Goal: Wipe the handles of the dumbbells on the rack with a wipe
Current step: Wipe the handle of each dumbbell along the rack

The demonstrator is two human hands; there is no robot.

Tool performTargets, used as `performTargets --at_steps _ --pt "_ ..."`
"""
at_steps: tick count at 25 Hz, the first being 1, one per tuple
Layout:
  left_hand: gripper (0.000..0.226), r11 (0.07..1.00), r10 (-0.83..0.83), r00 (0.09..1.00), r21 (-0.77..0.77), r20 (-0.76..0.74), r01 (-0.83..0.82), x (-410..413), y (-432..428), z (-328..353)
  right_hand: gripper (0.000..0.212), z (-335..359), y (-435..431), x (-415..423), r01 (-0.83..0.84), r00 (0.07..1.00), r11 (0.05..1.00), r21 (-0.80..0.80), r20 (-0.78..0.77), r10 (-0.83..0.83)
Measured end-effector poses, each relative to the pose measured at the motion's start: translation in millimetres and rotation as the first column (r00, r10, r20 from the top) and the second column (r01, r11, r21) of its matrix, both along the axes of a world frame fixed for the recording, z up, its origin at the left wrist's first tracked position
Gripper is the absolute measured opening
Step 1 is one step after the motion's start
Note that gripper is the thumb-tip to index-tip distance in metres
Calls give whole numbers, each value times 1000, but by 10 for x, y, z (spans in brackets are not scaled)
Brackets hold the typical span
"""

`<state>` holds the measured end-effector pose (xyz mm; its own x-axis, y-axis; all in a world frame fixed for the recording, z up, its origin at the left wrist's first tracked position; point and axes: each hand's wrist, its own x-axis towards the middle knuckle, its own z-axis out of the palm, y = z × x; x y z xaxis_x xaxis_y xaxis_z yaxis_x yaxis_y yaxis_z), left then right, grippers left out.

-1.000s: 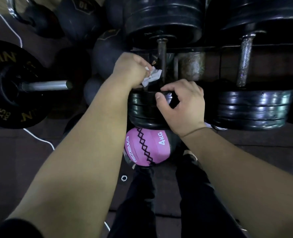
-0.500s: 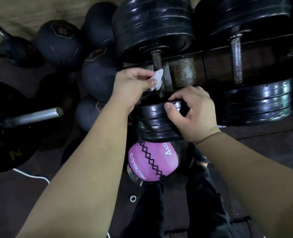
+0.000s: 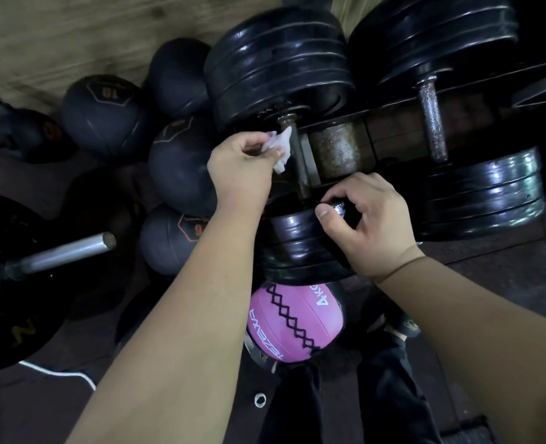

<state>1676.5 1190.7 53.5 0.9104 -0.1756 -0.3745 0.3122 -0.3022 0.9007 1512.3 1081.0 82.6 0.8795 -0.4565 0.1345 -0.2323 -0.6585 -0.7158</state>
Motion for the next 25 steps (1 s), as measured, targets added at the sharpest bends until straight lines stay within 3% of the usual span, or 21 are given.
performTargets --at_steps 3,7,12,14,17,19,25 --pt "23 999 30 999 -36 17 -30 53 -36 -80 30 -13 -1 5 6 1000 1000 -1 6 -6" --pt "20 998 -68 997 -19 -25 68 98 -45 -44 30 -21 1 -2 19 1000 1000 5 7 -19" --pt "15 927 -337 914 88 -226 363 -55 152 36 29 -19 -8 -2 9 1000 1000 8 1 -9" --pt "15 938 -305 923 93 -234 334 -78 125 69 29 -9 -9 -13 10 1000 1000 11 8 -10" --pt "17 998 -59 985 22 -163 63 132 -80 52 29 -8 -7 -6 -1 1000 1000 13 -1 1" --pt "16 999 28 988 -38 -151 -34 215 -155 62 29 -16 -11 0 -7 1000 1000 9 2 7" --pt "14 982 -182 949 -4 -257 187 -82 55 115 28 -15 -13 -9 -2 1000 1000 11 5 2"
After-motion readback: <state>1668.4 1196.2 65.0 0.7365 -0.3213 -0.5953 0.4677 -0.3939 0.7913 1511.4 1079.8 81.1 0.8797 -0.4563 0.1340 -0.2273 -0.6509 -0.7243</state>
